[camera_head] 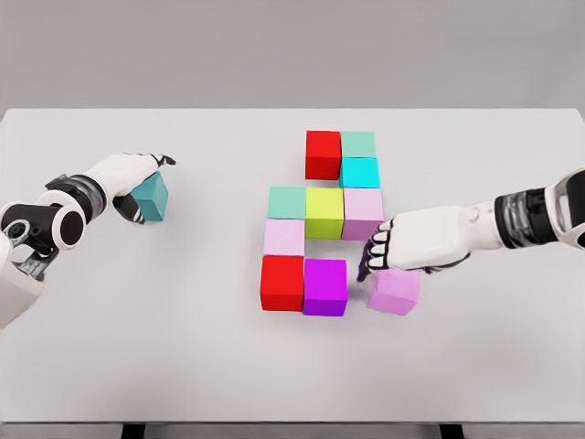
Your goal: Assemble the squares on the desktop into the number 2
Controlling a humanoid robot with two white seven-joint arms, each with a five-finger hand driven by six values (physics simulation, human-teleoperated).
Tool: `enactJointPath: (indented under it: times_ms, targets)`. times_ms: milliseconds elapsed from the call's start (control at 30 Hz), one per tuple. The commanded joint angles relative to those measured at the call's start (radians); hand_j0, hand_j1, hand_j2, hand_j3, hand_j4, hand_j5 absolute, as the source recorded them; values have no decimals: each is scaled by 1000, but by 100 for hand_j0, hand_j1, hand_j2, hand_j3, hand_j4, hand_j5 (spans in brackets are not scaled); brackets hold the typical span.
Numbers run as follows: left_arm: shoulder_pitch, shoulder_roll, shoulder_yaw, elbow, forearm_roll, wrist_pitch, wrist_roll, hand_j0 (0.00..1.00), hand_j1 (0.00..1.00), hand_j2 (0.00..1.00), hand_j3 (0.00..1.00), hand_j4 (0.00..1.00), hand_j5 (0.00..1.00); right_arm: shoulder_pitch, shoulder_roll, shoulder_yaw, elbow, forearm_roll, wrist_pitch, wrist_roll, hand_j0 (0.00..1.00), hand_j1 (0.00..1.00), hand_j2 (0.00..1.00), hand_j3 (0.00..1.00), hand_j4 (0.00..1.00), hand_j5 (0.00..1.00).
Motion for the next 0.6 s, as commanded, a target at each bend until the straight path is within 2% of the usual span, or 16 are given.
enactJointPath:
  times_ms: [0,133,200,233,367,400,567]
  targets:
    - [0,2,1,6,-3,-1,0,98,98,98,98,98,98,-2,-4,-9,0,-4,2,0,100,100,100,100,100,100]
    - [0,0,1,28,-2,-1,0,99,99,99,99,99,99,-2,-19,-100,0,-37,2,0,100,100,100,100,100,100]
    - [0,0,1,38,-2,0,0,99,99,99,99,99,99,3,-64,-176,1,-58,2,0,100,100,100,100,100,100]
    - [0,0,1,40,-2,2,0,99,99,99,99,99,99,5,-85,-186,5,-58,2,0,100,100,100,100,100,100]
    - [2,-2,5,52,0,8,0,94,94,94,94,94,94,31,-220,-181,12,-81,2,0,100,100,100,100,100,100]
    - [2,-2,5,57,0,8,0,91,91,91,91,91,91,54,-239,-173,9,-80,2,0,100,100,100,100,100,100]
    - [5,-3,6,58,2,9,0,78,78,78,78,78,78,60,-272,-72,47,-64,2,0,100,100,100,100,100,100]
